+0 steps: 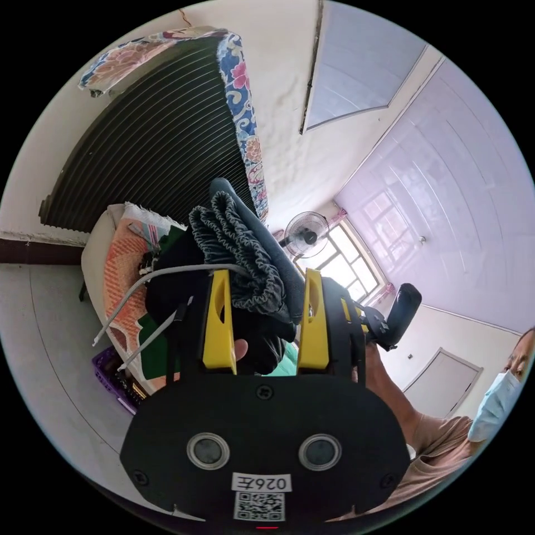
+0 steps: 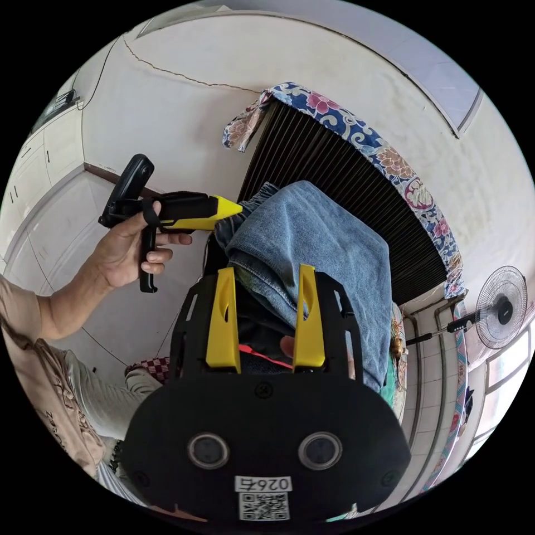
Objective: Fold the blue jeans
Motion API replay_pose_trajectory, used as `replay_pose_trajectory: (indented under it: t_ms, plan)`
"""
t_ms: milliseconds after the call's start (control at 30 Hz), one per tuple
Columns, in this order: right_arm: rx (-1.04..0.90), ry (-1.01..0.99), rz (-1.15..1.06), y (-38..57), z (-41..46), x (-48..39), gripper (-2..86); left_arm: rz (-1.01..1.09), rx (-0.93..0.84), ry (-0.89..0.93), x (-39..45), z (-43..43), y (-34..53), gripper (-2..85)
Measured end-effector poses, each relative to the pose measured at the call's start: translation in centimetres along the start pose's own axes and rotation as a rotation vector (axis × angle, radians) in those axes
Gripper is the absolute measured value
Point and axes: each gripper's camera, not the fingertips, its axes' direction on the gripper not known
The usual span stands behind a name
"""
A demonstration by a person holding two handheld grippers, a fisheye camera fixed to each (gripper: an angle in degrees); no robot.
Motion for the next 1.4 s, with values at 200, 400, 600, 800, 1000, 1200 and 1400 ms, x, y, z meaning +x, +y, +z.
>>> replay_pose_trajectory:
  t_ms: [200,400,600,800,1000,1200,1400]
  plan:
    - [-0.042,-0.009,0.073,-0.2,-0.1,0.5,8.7,-0.008,0.054,-0.018,2.7,-2.4,-0.8,9.3]
    - [0.031,0.07,0.307,-0.8,-5.9,4.7,-1.2,0.143,0.027,0.03,9.2,-3.1,-4.5,-0.2]
    - [0.244,0.153,0.524,1.2,-17.0,9.5,-1.3,0.334,0.027,0.092,19.6,-2.5,-7.8,-0.5]
    - [0.575,0.133,0.737,12.0,-33.1,13.3,-1.3,0.471,0.048,0.32,30.6,-2.7,-7.8,-0.5]
    - [0.78,0.084,0.856,25.9,-47.3,11.2,-1.1,0.484,-0.153,0.683,38.8,3.3,-3.2,-0.6]
    - [0.728,0.209,0.999,38.8,-56.0,5.8,0.3,0.238,-0.539,0.906,41.0,20.2,7.2,-0.7]
    - [0.595,0.322,1.21,48.0,-57.9,5.9,0.1,-0.036,-0.636,0.927,41.1,35.6,13.7,-0.9]
